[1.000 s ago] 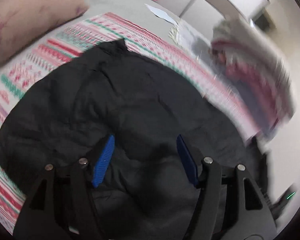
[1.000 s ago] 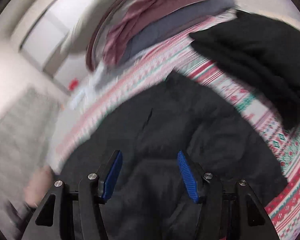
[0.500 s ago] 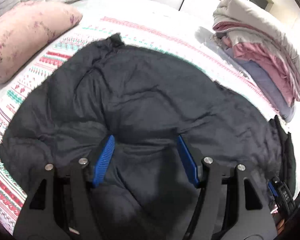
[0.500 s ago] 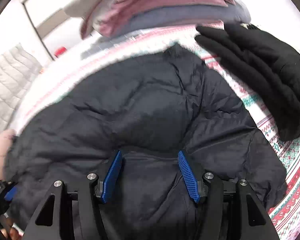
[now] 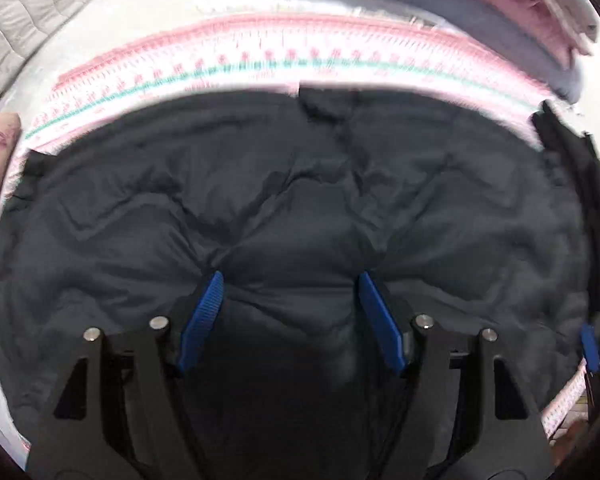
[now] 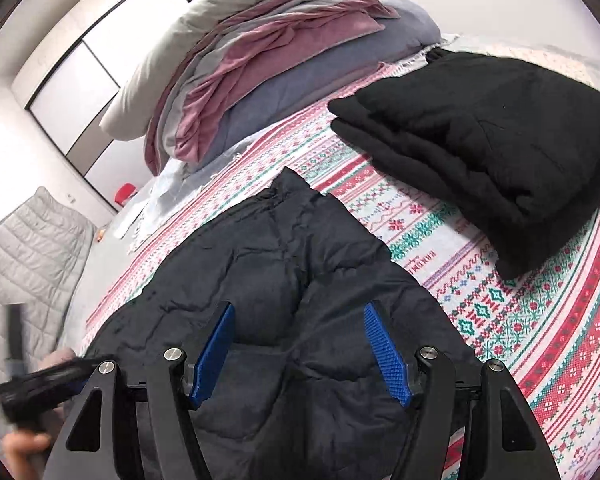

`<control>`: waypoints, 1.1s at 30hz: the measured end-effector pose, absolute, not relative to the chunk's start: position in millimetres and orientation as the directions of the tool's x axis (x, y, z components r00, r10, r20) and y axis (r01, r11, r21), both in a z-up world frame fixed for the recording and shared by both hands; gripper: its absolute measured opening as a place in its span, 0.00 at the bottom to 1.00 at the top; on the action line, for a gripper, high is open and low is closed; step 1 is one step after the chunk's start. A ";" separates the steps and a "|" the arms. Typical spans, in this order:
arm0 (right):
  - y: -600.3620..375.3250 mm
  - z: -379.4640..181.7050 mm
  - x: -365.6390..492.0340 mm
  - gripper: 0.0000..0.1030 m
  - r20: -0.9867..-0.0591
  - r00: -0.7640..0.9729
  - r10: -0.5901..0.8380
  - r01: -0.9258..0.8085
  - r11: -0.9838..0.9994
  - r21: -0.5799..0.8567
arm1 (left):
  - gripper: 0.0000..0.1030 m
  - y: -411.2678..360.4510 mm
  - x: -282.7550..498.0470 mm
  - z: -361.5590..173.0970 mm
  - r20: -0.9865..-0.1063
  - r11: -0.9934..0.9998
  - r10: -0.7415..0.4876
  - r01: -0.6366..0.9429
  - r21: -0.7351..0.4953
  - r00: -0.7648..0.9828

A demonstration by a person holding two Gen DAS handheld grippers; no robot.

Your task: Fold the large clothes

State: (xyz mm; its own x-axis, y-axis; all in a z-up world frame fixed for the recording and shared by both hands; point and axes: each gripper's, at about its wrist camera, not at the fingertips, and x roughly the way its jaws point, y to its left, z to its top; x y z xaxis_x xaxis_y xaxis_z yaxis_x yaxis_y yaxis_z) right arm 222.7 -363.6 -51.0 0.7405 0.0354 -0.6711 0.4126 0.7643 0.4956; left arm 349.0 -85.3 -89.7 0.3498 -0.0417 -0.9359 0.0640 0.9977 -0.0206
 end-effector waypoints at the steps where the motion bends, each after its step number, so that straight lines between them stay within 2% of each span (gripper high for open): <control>1: -363.8 -53.9 224.6 0.66 -0.676 0.735 0.054 0.409 0.760 0.505 | 0.72 -84.1 350.9 -92.9 -0.937 0.998 -0.044 0.052 -0.028 0.346; 6: -359.3 -73.8 243.3 0.66 -0.746 0.661 0.078 0.431 0.775 0.463 | 0.72 -82.7 351.5 -94.1 -0.943 0.999 -0.040 0.048 -0.026 0.331; 10: -361.0 -67.4 235.5 0.66 -0.714 0.695 0.084 0.425 0.753 0.502 | 0.72 -83.0 367.3 -75.3 -0.945 0.998 -0.067 0.026 -0.062 0.320; 14: -363.5 -65.8 231.5 0.66 -0.697 0.712 0.082 0.426 0.739 0.522 | 0.72 -92.1 390.0 -68.2 -0.945 1.000 -0.028 0.017 -0.024 0.326; 18: -360.1 -64.8 234.7 0.66 -0.698 0.710 0.091 0.417 0.743 0.523 | 0.72 -100.5 415.8 -92.2 -0.959 0.999 0.048 -0.007 0.048 0.281; 21: -356.5 -64.9 236.3 0.66 -0.697 0.709 0.102 0.402 0.754 0.520 | 0.75 -95.2 419.1 -111.9 -0.961 0.998 0.039 -0.058 0.024 0.275; 26: -356.4 -71.2 239.0 0.66 -0.717 0.689 0.107 0.407 0.761 0.504 | 0.75 -96.2 418.3 -115.3 -0.957 0.997 0.041 -0.070 0.021 0.287; 31: -356.9 -80.2 242.8 0.66 -0.737 0.667 0.108 0.410 0.773 0.484 | 0.75 -85.2 412.2 -100.5 -0.962 0.998 -0.026 -0.052 -0.042 0.272; 33: -356.8 -86.6 245.7 0.66 -0.753 0.649 0.112 0.415 0.777 0.473 | 0.75 -67.2 399.4 -83.1 -0.952 0.987 -0.114 -0.078 -0.141 0.285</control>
State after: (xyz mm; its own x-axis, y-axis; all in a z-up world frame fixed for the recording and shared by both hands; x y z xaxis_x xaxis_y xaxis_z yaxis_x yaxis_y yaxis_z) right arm 245.7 -356.8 -86.6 0.6488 0.1119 -0.7527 0.4148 0.7772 0.4731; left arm 399.4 -67.2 -83.1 0.2848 -0.1137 -0.9518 -0.0778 0.9869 -0.1412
